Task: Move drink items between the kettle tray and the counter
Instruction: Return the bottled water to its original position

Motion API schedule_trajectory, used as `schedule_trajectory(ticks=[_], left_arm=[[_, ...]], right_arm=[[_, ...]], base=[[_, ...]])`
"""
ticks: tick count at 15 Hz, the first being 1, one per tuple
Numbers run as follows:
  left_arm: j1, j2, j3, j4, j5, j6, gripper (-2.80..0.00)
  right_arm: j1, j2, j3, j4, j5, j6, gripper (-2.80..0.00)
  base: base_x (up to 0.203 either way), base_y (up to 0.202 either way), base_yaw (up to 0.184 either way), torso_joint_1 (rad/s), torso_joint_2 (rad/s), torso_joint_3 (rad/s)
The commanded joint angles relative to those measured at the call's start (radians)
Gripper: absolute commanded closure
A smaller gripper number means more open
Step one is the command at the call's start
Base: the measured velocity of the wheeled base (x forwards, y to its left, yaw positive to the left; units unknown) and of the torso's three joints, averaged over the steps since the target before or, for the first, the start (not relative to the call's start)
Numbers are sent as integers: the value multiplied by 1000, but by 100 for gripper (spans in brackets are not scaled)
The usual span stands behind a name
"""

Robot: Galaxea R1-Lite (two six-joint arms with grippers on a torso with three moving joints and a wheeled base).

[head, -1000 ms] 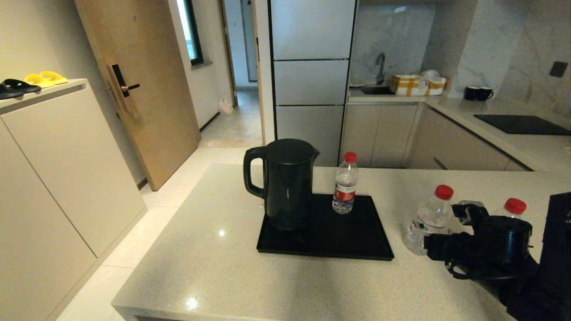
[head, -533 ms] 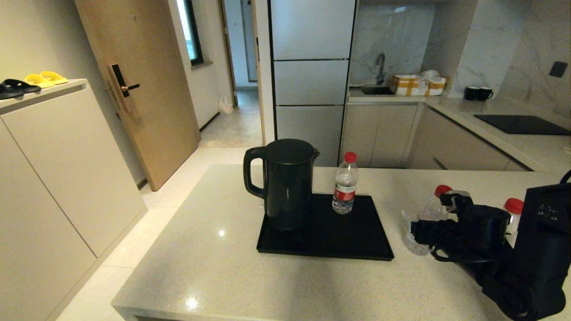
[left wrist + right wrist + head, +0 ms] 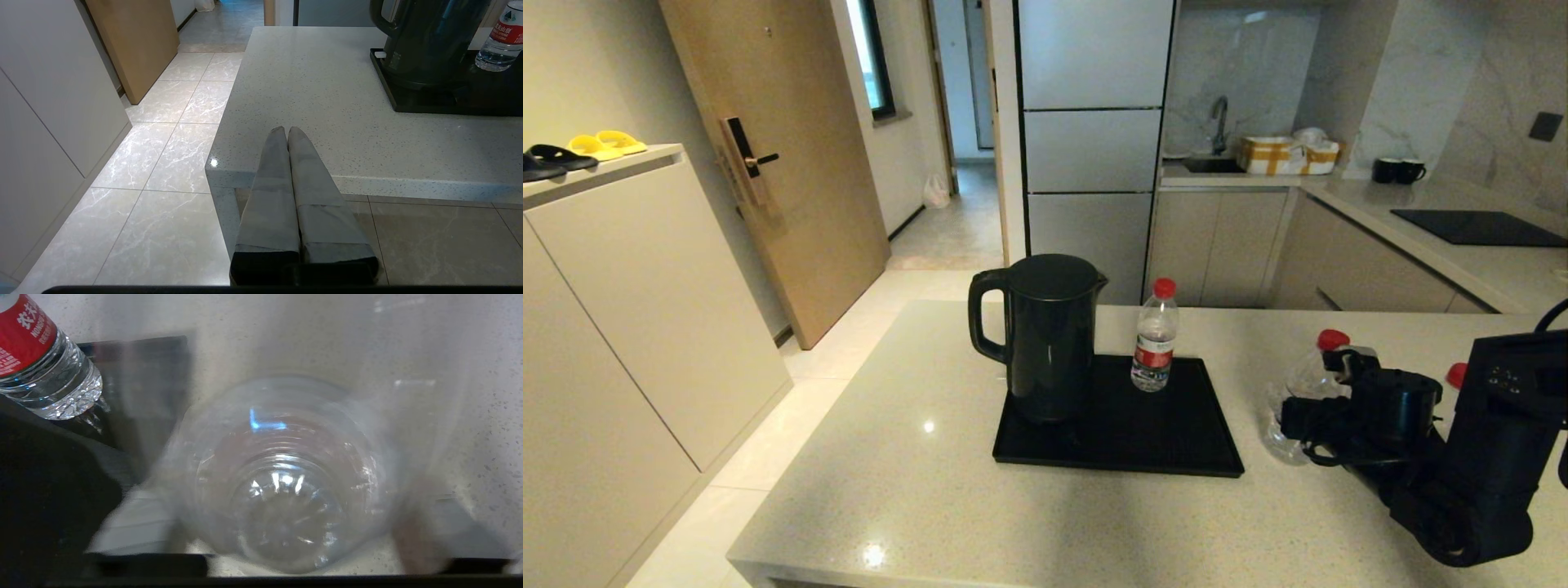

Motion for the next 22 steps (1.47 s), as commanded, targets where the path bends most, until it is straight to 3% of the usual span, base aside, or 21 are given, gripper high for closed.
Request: schedule_trajectory(ticks=[1,6,8,10,12,15,18,22], left_arm=[[0,0,1,1,0,0,0],[0,0,0,0,0,0,0],[0,-2,1,0,0,0,0],[0,0,0,0,0,0,0],[0,-2,1,0,0,0,0],[0,0,1,0,0,0,0],[0,-1,1,0,0,0,0],[0,-1,0,1,0,0,0]], right_arm=[[-2,-8,2,-8,0,2,0],[19,-118,30,30,0,12,0],[83,-256,29,127,-1,25,0],[194,-330,-62,266,-23,25,0],[271,-292,-208,357,-91,19,0],[314,-128,-391,404,-133,-37,0],[307,18,-569,471,-141,-55,0],[257,115,-656,505,-143,-57,0]], base=[[0,0,0,0,0,0],[0,0,0,0,0,0],[0,0,0,0,0,0],[0,0,0,0,0,0],[0,0,0,0,0,0],[0,0,0,0,0,0],[0,0,0,0,0,0],[0,0,0,0,0,0]])
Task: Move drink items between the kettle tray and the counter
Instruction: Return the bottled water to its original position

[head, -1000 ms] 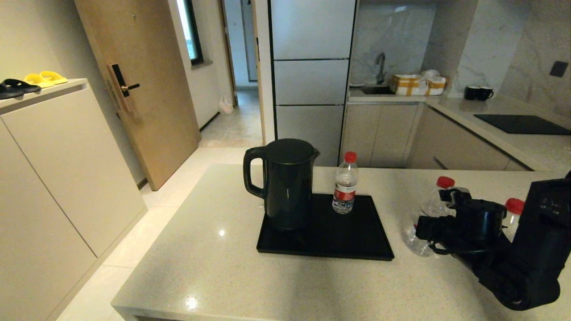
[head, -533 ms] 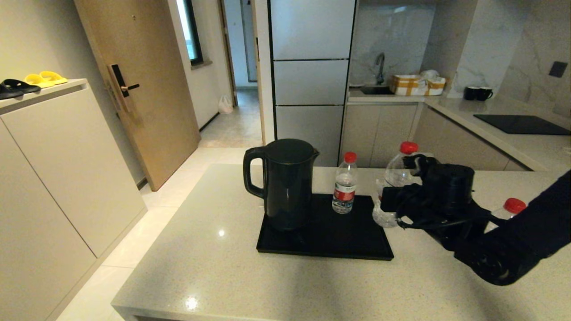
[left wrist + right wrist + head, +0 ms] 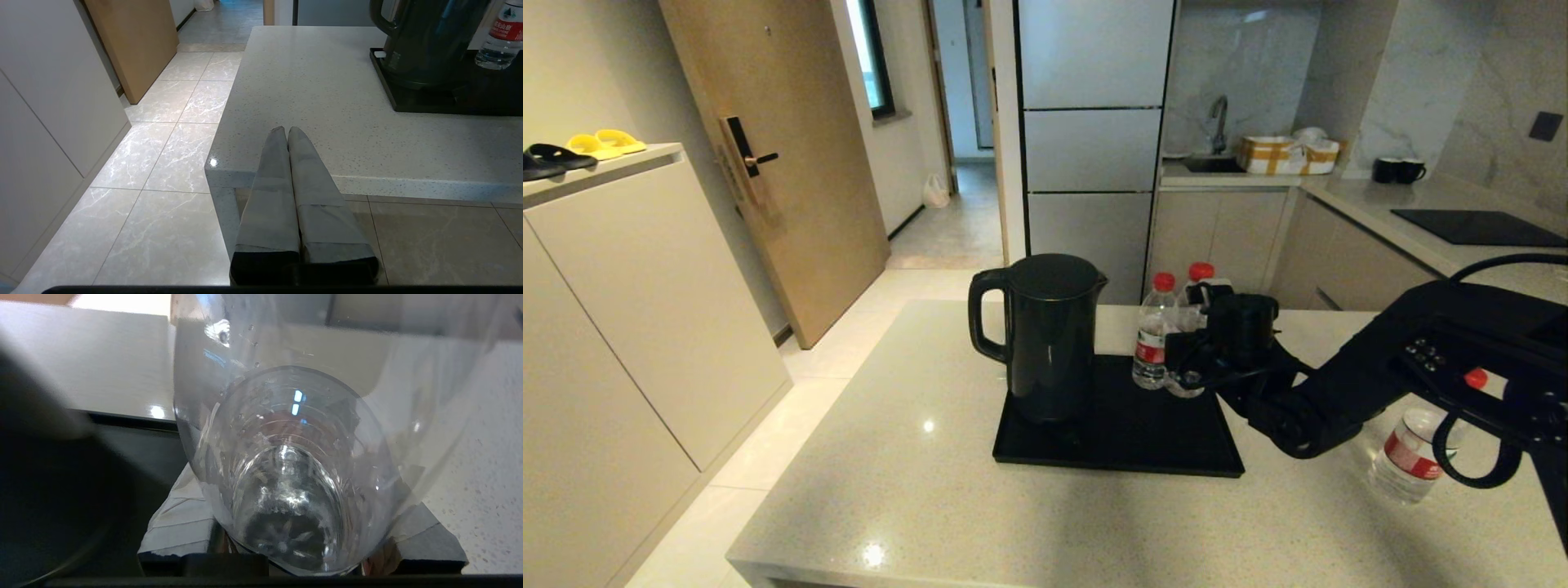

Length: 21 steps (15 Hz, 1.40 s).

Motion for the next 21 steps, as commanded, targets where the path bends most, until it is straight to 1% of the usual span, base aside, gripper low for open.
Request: schedule_trajectory(ticks=[1,4,9,10,12,14,16,19,21], left_arm=[[0,0,1,0,0,0,0],[0,-1,0,1,0,0,0],[0,0,1,1,0,0,0],[0,-1,1,0,0,0,0],[0,-2,0,1,0,0,0],[0,0,1,0,0,0,0],[0,-1,-1,0,0,0,0],[0,-2,0,0,1,0,0],[0,-2,0,0,0,0,0]], right_arm=[[-16,75,-30,2,-2,2,0],[-29,114,-45,5,-2,2,0],[-32,117,-32,8,-2,3,0],[-32,116,-32,8,-8,5,-280],[-32,101,-28,9,-14,14,-280],[-31,72,9,8,-9,14,-280],[-29,28,72,5,2,16,-280],[-24,-69,173,4,50,18,-280],[-19,-134,264,4,75,31,-280]], base=[[0,0,0,0,0,0],[0,0,0,0,0,0],[0,0,0,0,0,0],[0,0,0,0,0,0],[0,0,0,0,0,0],[0,0,0,0,0,0],[0,0,0,0,0,0],[0,0,0,0,0,0],[0,0,0,0,0,0]])
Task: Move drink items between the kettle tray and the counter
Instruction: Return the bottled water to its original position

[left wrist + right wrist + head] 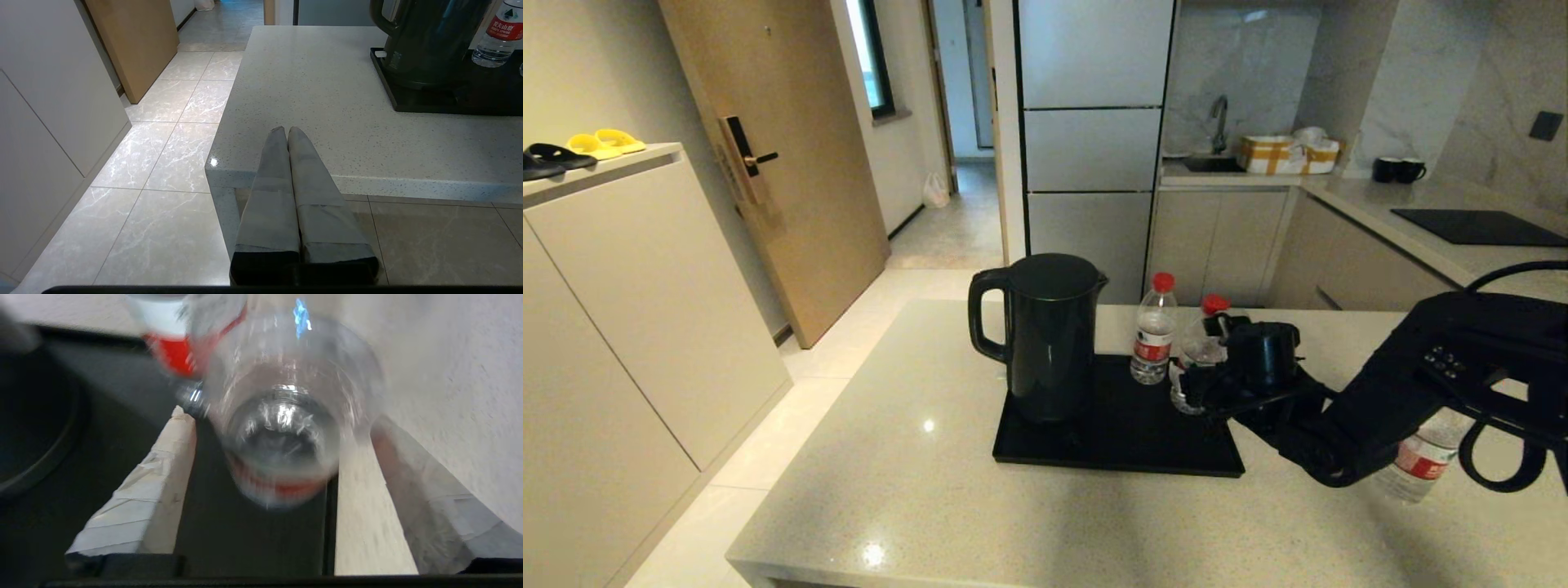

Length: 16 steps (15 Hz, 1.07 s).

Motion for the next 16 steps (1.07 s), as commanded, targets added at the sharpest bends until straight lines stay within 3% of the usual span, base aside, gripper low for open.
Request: schedule_trajectory(ticks=[1,5,6,9,12,14,16], left_arm=[[0,0,0,0,0,0,0],[0,0,0,2,0,0,0],[0,-1,0,0,0,0,0],[0,0,0,2,0,0,0],[0,0,-1,0,0,0,0],[0,-1,0,2,0,0,0],[0,0,0,0,0,0,0]], right_arm=[[4,-112,117,-9,35,11,-280],[4,-323,249,-6,75,59,-280],[4,-382,298,-6,71,66,0],[-6,-496,491,-14,29,147,0],[-22,-462,673,-68,-117,306,0],[-24,-415,720,-208,-277,314,0],[-24,-322,734,-228,-431,324,0]], base=[[0,0,0,0,0,0],[0,0,0,0,0,0],[0,0,0,0,0,0],[0,0,0,0,0,0],[0,0,0,0,0,0],[0,0,0,0,0,0],[0,0,0,0,0,0]])
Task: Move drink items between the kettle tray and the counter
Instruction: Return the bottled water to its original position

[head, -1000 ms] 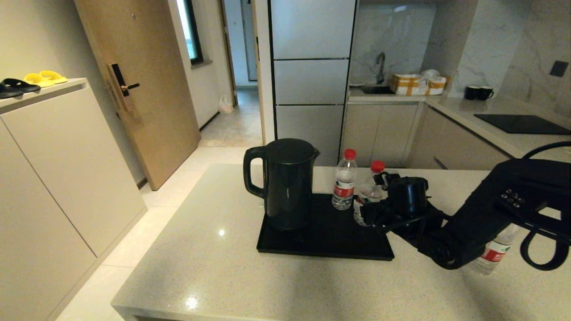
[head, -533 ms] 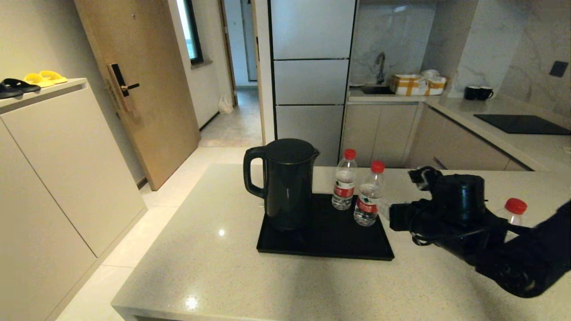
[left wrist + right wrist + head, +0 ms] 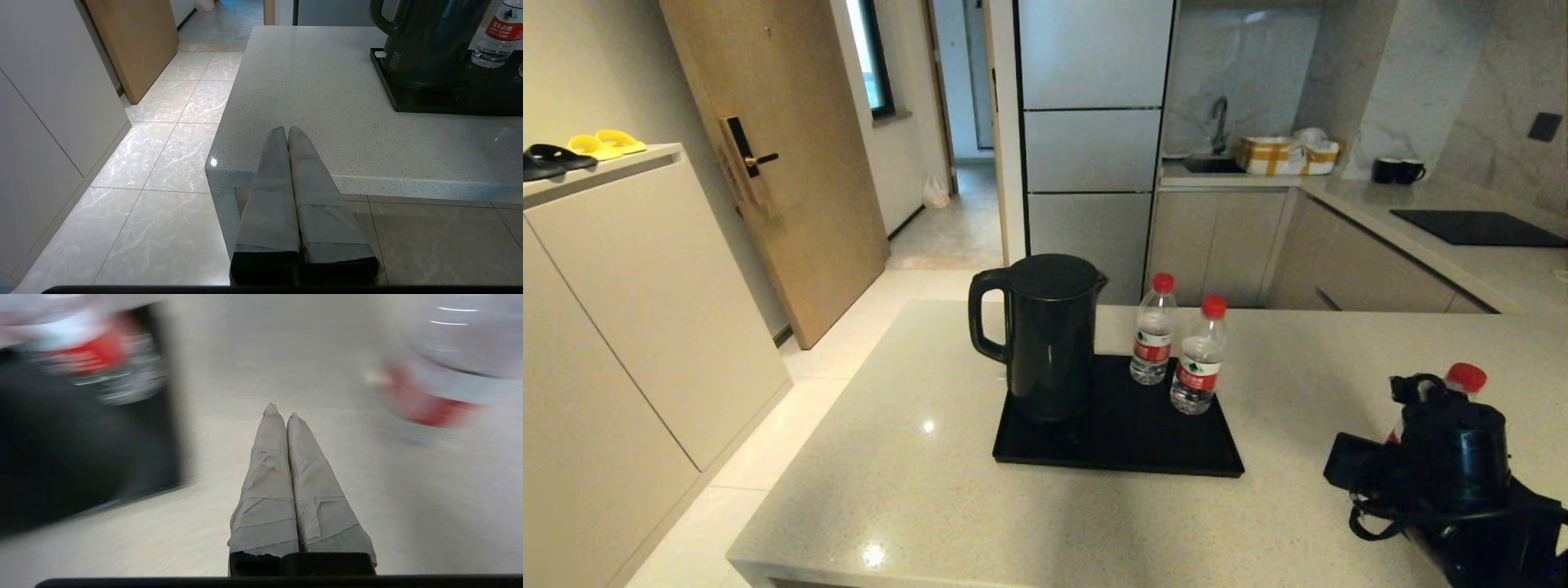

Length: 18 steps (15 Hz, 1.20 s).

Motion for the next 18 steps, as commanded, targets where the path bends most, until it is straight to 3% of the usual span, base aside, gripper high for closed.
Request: schedule_trajectory(ticks=[1,4,5,10,18], left_arm=[[0,0,0,0,0,0,0],[0,-2,-1,0,0,0,0],[0,0,-1,0,0,0,0],[0,0,-1,1,0,0,0],[0,-1,0,0,0,0,0]], right_arm=[[-10,136,24,-32,-159,52,0],[-69,171,32,-95,-208,54,0],[-82,171,31,-96,-210,52,-280],[-113,185,38,-93,-213,33,-280],[-268,257,-14,-121,-195,-16,-280]], base=[[0,0,0,0,0,0],[0,0,0,0,0,0],[0,0,0,0,0,0],[0,0,0,0,0,0],[0,0,0,0,0,0]])
